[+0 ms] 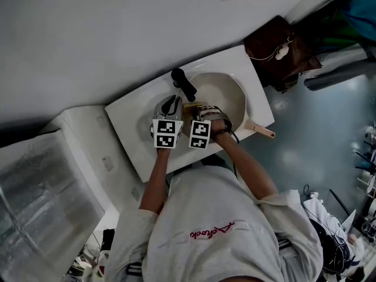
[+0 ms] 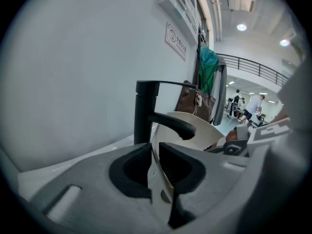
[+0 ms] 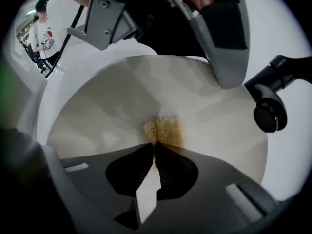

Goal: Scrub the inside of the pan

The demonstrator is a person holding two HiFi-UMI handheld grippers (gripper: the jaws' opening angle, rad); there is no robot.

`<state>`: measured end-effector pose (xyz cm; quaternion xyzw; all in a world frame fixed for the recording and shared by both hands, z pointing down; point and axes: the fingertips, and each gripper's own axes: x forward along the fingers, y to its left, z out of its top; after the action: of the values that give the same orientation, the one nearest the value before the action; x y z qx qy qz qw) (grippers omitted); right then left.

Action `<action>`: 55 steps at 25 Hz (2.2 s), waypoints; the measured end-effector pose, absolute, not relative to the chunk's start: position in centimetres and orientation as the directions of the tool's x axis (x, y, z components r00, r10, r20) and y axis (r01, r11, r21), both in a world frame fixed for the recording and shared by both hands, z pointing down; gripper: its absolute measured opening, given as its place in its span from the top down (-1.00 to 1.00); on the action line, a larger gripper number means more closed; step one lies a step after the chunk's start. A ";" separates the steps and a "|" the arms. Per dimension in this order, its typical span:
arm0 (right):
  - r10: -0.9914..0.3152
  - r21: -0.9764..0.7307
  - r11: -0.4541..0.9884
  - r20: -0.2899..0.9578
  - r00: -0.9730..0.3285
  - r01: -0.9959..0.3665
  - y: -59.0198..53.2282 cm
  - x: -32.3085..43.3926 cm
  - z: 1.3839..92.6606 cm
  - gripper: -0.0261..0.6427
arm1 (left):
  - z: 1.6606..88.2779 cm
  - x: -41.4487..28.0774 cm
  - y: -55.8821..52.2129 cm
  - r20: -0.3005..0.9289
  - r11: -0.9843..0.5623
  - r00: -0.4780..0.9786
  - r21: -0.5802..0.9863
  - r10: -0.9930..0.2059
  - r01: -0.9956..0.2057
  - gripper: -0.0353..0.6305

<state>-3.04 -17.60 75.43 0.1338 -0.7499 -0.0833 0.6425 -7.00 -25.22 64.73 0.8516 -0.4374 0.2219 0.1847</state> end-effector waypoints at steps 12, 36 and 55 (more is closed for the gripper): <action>-0.365 0.345 0.923 0.925 -0.103 -0.169 -22.5 0.2 74.7 0.85 | 64.9 -6.9 -25.2 0.554 -0.552 0.514 0.114 -0.655 -0.826 0.75; -0.328 0.323 0.911 0.944 0.025 -0.257 -20.5 8.8 76.4 0.85 | 64.9 -6.9 -25.3 0.555 -0.562 0.517 0.105 -0.651 -0.821 0.75; -0.271 0.263 0.952 0.962 -0.030 -0.156 -15.5 3.9 76.8 0.85 | 65.0 -6.7 -25.5 0.555 -0.555 0.515 0.112 -0.653 -0.824 0.77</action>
<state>3.88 -15.49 76.85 0.1489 -0.7164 -0.0423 0.6803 -6.70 -25.48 64.99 0.8506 -0.4342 0.2322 0.1843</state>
